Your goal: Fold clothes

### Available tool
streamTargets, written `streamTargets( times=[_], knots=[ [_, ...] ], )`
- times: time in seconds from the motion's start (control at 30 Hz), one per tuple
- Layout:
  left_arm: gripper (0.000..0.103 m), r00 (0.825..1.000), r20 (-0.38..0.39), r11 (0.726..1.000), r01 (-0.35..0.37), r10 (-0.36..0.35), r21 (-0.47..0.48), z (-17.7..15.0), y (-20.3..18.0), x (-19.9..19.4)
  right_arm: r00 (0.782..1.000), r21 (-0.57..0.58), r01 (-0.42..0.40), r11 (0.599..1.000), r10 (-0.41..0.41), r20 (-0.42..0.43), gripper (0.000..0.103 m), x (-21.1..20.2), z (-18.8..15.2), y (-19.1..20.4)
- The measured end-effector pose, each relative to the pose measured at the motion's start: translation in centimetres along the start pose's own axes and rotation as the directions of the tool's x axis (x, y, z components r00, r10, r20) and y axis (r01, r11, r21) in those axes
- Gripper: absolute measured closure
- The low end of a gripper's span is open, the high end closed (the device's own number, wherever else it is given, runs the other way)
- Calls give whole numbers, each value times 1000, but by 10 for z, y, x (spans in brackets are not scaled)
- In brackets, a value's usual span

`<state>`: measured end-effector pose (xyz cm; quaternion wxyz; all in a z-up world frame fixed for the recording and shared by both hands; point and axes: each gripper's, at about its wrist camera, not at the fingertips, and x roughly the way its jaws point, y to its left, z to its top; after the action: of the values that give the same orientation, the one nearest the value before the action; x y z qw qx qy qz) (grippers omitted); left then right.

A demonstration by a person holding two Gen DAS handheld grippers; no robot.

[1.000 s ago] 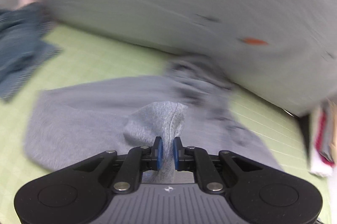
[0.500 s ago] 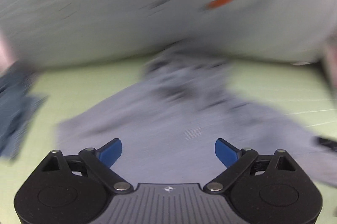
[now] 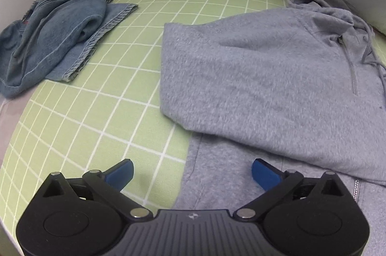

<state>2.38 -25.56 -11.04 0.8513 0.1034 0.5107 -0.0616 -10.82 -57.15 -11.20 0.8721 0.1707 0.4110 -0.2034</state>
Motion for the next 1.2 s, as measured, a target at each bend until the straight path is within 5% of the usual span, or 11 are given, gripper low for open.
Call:
streamTargets(
  times=[0.07, 0.23, 0.33, 0.5, 0.73, 0.9, 1.03, 1.2],
  knots=[
    [0, 1000, 20, 1000, -2, 2, 31, 3, -5, 2, 1000, 3, -19, 1000, 19, -13, 26, 2, 0, -1],
    [0, 999, 53, 999, -15, 13, 39, 21, -8, 9, 994, -36, -113, 993, 113, 3, 77, -4, 9, -2],
    [0, 997, 75, 1000, -20, 20, 8, 28, -5, 13, 981, -51, -184, 982, 186, 51, 96, -15, 22, -3],
    [0, 996, 74, 998, -47, 50, -47, 33, 4, 20, 972, -61, -168, 984, 176, 159, 99, -35, 45, -11],
    [0, 997, 74, 986, 21, -9, -164, 27, 26, 26, 955, 121, 2, 993, -38, 294, 100, -59, 72, -73],
    [0, 997, 80, 985, 27, -13, -173, 25, 27, 26, 929, 229, 201, 952, -260, 265, 99, -56, 68, -123],
    [0, 998, 57, 983, 24, -13, -183, 27, 28, 27, 918, 269, 265, 926, -327, 223, 98, -54, 59, -143],
    [0, 999, 37, 982, 20, -13, -189, 32, 25, 20, 931, 296, 262, 919, -321, 173, 66, -51, 39, -146]
  ],
)
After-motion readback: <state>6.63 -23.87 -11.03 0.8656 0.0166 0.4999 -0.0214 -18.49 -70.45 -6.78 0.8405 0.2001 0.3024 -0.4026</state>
